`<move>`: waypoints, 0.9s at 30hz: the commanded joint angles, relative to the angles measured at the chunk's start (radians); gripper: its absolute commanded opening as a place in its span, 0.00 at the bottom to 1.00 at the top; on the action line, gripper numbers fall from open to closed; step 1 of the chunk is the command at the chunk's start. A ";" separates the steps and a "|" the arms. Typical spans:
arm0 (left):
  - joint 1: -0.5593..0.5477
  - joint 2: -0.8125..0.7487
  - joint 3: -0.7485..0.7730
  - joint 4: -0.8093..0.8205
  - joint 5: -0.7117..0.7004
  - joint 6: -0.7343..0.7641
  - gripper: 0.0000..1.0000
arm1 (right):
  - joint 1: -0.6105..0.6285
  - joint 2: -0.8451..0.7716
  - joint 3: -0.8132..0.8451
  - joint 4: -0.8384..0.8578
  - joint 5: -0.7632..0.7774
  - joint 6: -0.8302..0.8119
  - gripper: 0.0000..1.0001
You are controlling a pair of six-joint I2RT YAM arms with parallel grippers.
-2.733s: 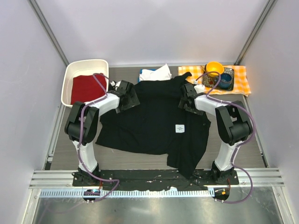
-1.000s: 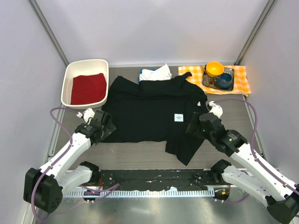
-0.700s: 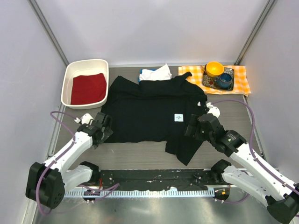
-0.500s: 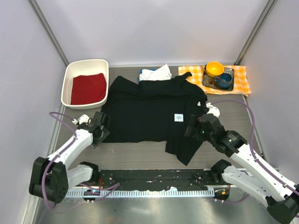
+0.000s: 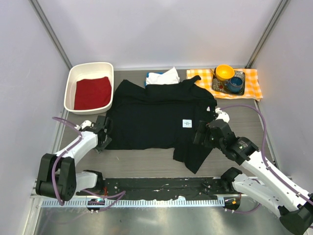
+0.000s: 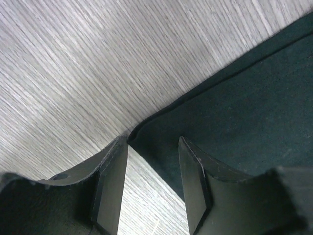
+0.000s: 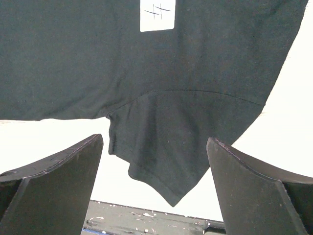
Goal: Fold and stack the t-shirts
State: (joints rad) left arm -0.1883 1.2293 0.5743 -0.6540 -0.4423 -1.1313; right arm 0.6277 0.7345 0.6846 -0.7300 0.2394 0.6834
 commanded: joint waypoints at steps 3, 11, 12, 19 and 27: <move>0.033 0.061 0.010 0.089 0.013 0.036 0.32 | 0.007 -0.010 0.027 0.027 -0.005 -0.008 0.93; 0.049 0.082 0.004 0.139 0.059 0.065 0.00 | 0.007 0.009 0.036 0.004 0.003 -0.002 0.93; 0.049 0.076 0.002 0.140 0.066 0.065 0.00 | 0.007 0.016 0.036 0.000 -0.008 -0.001 0.93; 0.049 -0.036 0.002 0.160 0.108 0.093 0.00 | 0.020 0.091 -0.029 -0.022 -0.158 0.024 0.90; 0.049 -0.105 0.009 0.198 0.149 0.142 0.00 | 0.058 0.184 -0.089 -0.039 -0.224 0.097 0.87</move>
State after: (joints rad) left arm -0.1417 1.1404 0.5774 -0.5144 -0.3264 -1.0321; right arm 0.6682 0.8879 0.6174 -0.7563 0.0650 0.7280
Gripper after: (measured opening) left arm 0.017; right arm 0.879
